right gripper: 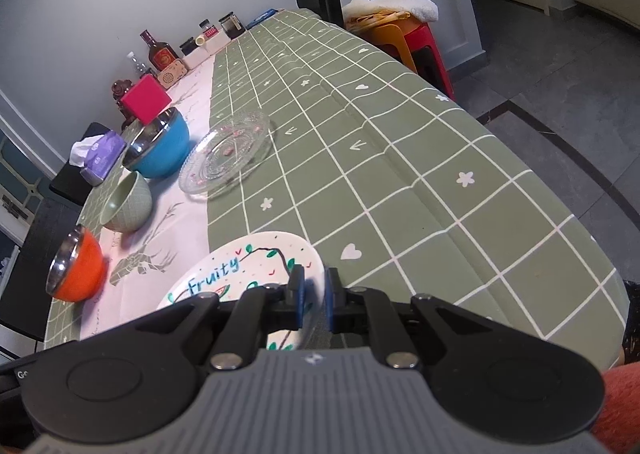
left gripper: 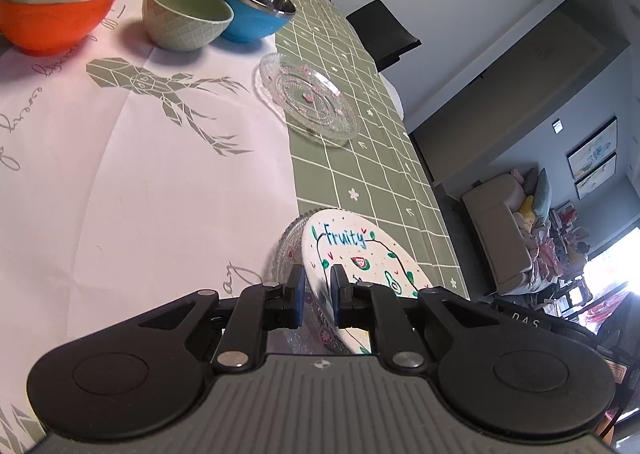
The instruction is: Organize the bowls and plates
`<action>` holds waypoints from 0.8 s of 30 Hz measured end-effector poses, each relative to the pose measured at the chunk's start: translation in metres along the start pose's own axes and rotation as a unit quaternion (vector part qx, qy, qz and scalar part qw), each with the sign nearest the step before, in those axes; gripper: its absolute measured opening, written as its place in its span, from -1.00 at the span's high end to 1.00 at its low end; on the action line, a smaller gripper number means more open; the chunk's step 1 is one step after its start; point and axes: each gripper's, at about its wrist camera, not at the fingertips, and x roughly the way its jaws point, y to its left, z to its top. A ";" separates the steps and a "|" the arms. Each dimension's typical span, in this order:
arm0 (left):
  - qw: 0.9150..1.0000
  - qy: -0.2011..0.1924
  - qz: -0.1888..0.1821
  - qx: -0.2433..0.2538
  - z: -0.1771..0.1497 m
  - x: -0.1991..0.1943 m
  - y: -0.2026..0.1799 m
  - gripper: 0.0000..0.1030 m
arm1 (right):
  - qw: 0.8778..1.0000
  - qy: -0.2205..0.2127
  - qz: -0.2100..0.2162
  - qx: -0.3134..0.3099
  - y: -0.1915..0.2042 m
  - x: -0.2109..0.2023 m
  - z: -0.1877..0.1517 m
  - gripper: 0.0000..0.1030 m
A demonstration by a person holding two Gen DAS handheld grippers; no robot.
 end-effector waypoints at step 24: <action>0.998 -0.012 0.037 0.053 -0.004 0.001 -0.006 0.73 | 0.998 0.015 -0.021 -0.053 0.013 0.012 -0.007 0.78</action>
